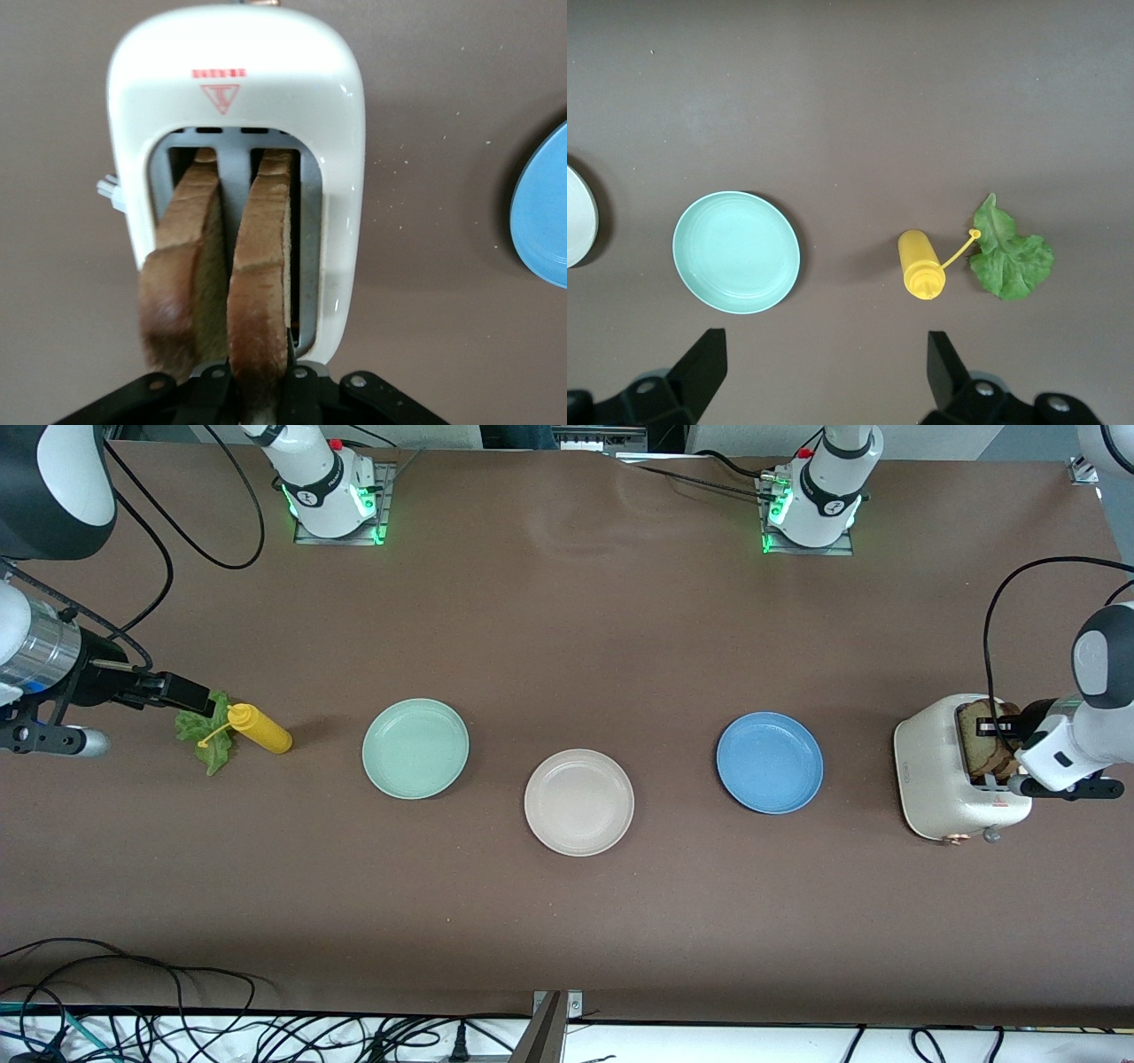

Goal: Make sandwich on beige plate with both arms
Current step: 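Grasp the bread slice and lift it out of the toaster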

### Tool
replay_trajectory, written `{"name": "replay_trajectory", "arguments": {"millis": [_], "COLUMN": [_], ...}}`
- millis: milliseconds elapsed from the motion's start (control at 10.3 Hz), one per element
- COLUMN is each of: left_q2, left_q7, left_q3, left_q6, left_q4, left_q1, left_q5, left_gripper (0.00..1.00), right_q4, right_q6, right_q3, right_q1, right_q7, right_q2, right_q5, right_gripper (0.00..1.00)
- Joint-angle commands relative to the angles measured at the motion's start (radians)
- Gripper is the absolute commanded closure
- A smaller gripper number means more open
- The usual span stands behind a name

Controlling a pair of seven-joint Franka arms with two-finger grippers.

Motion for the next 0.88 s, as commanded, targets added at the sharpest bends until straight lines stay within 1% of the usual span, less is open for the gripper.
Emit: {"name": "replay_trajectory", "arguments": {"millis": [0,97,195,292,390,682,779], "left_q2": [-0.038,-0.038,-0.043,-0.041,-0.041,-0.043,-0.043], "left_q7": [0.040,0.040,0.040,0.035,0.029,0.029,0.029], "left_q3": [-0.007,-0.014,-0.035,-0.065,-0.079,-0.081,-0.092], "left_q6": [-0.119,-0.182,-0.393,-0.411,-0.412,-0.412,-0.412], "left_q4": [0.069,0.121,0.306,0.324,0.329,0.332,0.332], "left_q1": [0.010,0.008,-0.062,-0.090,-0.119,-0.135,-0.145], "left_q5": [0.031,0.033,0.021,0.025,0.030,0.013,0.010], "left_gripper": [1.00,1.00,1.00,1.00,1.00,1.00,1.00], "right_q4": [-0.006,-0.006,-0.006,-0.006,-0.006,-0.006,-0.006], "right_q6": [-0.007,-0.007,-0.007,-0.007,-0.007,-0.007,-0.007], "right_q3": [0.000,0.000,0.000,0.000,0.000,0.000,0.000], "right_q1": [-0.002,-0.002,-0.002,-0.002,-0.002,-0.002,-0.002], "right_q7": [-0.009,-0.009,-0.009,-0.009,-0.009,-0.009,-0.009], "right_q2": [-0.010,-0.010,-0.010,-0.010,-0.010,-0.010,-0.010], "right_q5": [0.017,0.017,0.017,0.017,0.017,0.017,0.017], "right_gripper": [0.00,0.00,0.00,0.00,0.00,0.00,0.00]}}
